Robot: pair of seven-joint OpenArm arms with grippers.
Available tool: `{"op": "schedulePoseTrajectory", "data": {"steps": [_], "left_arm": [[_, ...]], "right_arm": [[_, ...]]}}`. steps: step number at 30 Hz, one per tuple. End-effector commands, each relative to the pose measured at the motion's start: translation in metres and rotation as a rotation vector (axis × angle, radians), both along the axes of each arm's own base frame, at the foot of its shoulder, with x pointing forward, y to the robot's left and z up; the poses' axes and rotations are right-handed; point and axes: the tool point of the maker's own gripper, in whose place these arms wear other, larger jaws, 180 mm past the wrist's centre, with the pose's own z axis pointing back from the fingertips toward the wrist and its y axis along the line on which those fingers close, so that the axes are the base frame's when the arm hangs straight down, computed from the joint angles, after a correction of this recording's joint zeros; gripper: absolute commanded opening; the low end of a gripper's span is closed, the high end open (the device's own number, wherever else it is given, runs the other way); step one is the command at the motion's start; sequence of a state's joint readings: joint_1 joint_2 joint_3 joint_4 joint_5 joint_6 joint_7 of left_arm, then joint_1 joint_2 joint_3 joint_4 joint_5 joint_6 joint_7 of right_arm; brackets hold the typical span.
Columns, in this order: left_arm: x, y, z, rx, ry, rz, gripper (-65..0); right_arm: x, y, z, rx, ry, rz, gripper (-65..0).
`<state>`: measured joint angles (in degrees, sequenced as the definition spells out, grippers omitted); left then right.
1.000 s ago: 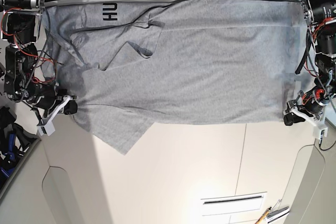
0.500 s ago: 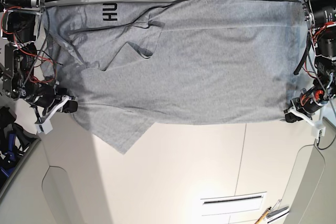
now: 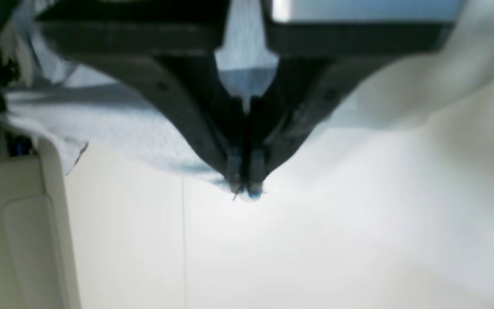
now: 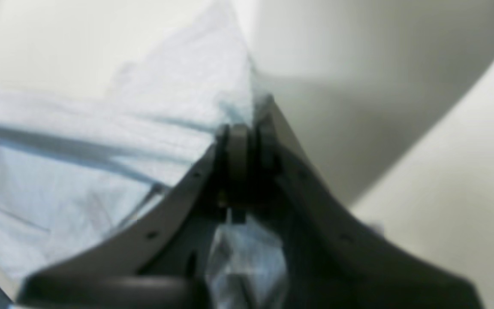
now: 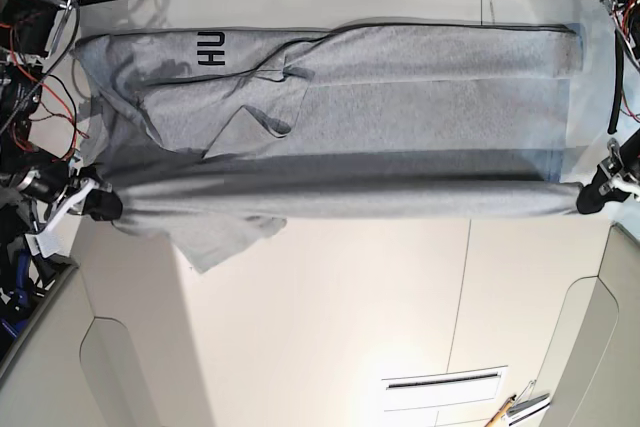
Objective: Fold the T-shirt properly
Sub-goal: 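Grasp the hem corners with both grippers and fold them onto the collar edge, then grasp the folded strip end with the right gripper and fold it inward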
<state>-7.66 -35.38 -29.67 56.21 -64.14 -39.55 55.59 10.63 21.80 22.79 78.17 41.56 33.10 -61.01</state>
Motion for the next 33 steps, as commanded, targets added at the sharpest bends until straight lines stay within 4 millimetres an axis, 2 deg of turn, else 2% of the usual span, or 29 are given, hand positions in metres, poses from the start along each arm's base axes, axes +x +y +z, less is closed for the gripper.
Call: {"op": "schedulePoseTrajectory", "data": {"steps": [1, 8, 13, 16, 17, 18, 19, 20, 21, 27, 31, 33], "left_arm": [[0.002, 0.011, 0.022, 0.014, -0.052, 0.004, -65.0], [-0.044, 0.003, 0.009, -0.037, 0.016, -0.034, -65.0], [-0.061, 0.003, 0.004, -0.02, 0.044, -0.042, -65.0], [-0.064, -0.005, 0.005, -0.059, 0.058, -0.07, -65.0], [-0.064, -0.008, 0.007, -0.078, 0.053, -0.079, -60.8], [-0.064, -0.009, 0.008, -0.091, 0.047, -0.084, -51.5], [-0.063, -0.01, 0.01, -0.097, 0.039, -0.084, -44.0], [-0.063, -0.009, 0.011, -0.094, 0.037, -0.085, -39.3], [-0.062, -0.009, 0.013, -0.089, 0.035, -0.087, -38.3], [-0.054, -0.002, 0.037, -0.044, -0.01, -0.112, -38.3], [-0.052, -0.003, 0.041, -0.017, -0.013, -0.126, -38.3], [-0.052, -0.003, 0.041, -0.017, -0.013, -0.126, -38.3]], "right_arm": [[0.004, -0.006, 0.016, -0.021, -0.054, 0.001, -65.0], [-0.044, -0.009, -0.007, -0.144, 0.022, 0.04, -65.0], [-0.052, -0.011, -0.014, -0.157, 0.049, 0.04, -65.0], [-0.051, -0.012, -0.014, -0.161, 0.047, 0.038, -65.0], [-0.051, -0.012, -0.014, -0.158, 0.046, 0.038, -65.0], [-0.051, -0.011, -0.013, -0.153, 0.044, 0.037, -55.4], [-0.05, -0.008, -0.01, -0.135, 0.031, 0.04, -46.2], [-0.048, -0.005, -0.005, -0.121, 0.015, 0.045, -39.9], [-0.045, -0.002, 0.001, -0.119, -0.006, 0.05, -37.0], [-0.012, 0.004, 0.054, -0.174, -0.192, 0.065, -36.8], [0.016, 0.0, 0.069, -0.18, -0.262, 0.025, -36.8], [0.028, 0.001, 0.064, -0.158, -0.255, 0.013, -36.8]]}}
